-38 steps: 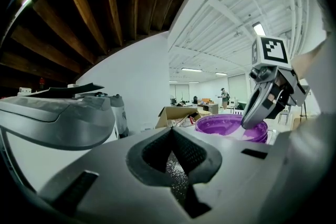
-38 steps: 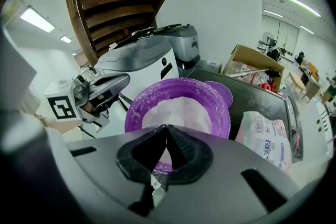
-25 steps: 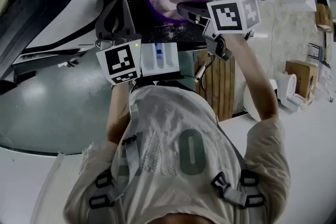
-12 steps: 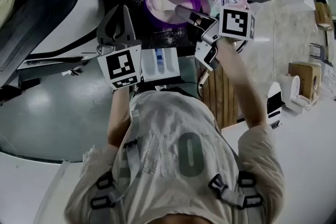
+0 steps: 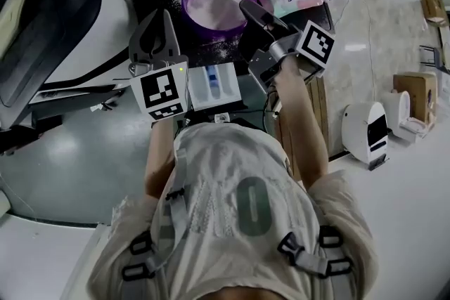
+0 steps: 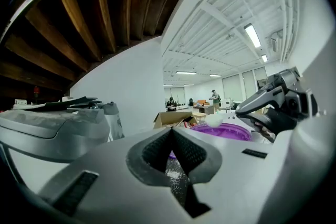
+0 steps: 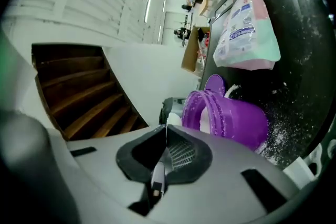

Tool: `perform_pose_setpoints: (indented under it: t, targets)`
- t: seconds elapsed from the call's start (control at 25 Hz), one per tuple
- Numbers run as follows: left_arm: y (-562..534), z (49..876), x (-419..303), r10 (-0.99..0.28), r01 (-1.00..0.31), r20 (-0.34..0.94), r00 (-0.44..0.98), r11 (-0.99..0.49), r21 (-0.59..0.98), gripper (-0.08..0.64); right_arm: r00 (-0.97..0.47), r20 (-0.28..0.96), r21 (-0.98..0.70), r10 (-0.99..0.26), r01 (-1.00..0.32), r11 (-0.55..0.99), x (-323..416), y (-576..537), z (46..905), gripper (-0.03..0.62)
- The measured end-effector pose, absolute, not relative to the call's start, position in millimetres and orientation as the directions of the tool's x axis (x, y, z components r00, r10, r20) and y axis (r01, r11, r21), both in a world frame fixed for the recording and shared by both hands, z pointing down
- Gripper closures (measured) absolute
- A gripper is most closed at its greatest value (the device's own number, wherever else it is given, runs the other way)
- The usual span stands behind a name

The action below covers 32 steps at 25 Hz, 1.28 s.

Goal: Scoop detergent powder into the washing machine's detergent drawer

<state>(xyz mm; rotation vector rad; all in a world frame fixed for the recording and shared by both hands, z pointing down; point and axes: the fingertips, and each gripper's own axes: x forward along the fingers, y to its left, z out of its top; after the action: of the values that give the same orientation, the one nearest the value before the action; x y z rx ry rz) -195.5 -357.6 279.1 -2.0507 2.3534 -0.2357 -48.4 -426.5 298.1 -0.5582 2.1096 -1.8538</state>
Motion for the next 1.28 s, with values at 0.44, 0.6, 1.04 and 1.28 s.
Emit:
perform_pose_setpoints:
  t: [0.44,0.6,1.04,1.28]
  targets:
    - [-353.8,289.6,-175.5,-0.995,-0.994,0.073,-0.072,0.065,-0.091,0.54,-0.775,-0.089,-0.996,-0.625,0.073,0.051,-23.0,-418.1,317.4,0.583]
    - [-347.8,298.5,-173.3,-0.996,-0.995,0.069,-0.061,0.055,-0.086,0.54,-0.745,-0.12,-0.993,-0.656,0.094,0.075,-13.9,-411.0,319.9,0.583]
    - [-333.7,310.0,-169.8,-0.997,-0.998,0.077,-0.03,0.026,-0.056,0.54,-0.736,-0.13,-0.991,-0.664,0.123,0.058,-9.7,-405.9,323.7,0.583]
    - [-323.9,313.9,-164.3,-0.996,-0.998,0.086,-0.029,0.024,-0.058,0.54,-0.746,-0.157,-0.987,-0.647,0.147,0.07,-7.3,-395.4,315.4,0.583]
